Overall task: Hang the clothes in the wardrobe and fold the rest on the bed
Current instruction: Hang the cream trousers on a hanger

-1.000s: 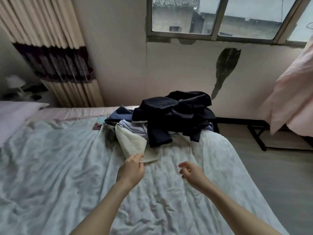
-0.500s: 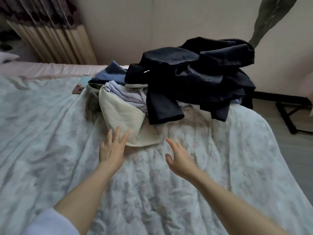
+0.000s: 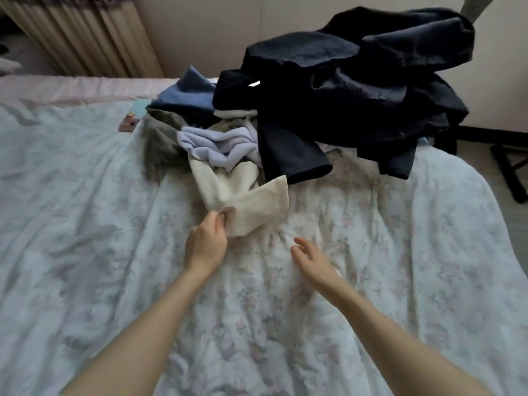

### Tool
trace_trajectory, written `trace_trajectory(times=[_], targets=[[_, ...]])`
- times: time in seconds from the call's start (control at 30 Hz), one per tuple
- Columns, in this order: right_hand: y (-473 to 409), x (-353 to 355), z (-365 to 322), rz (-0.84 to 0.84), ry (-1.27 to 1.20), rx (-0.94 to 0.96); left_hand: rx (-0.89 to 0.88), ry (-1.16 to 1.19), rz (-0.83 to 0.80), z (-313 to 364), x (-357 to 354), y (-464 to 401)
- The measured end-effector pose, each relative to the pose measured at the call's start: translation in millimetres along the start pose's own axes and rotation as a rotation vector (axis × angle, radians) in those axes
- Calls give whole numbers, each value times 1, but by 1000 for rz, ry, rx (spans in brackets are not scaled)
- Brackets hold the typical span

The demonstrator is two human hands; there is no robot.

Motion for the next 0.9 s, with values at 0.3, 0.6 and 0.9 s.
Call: trace_trajectory(times=[0.3, 0.6, 0.9], targets=[[40, -11, -65, -196, -723, -227, 272, 689, -178, 60, 30, 79], [98, 15, -110, -34, -821, -270, 99, 658, -423, 140, 72, 148], [149, 116, -65, 185, -30, -117, 310, 393, -333, 110, 71, 187]])
Point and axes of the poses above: each hand's wrist, its own y-axis away from the middle knuckle, its own x-axis out of the back of the hand, z = x × y, the point moved 8 cm from there along -y, towards the middle knuckle, and after that the axes turned 2 degrees about x, right-handed, at the moved point
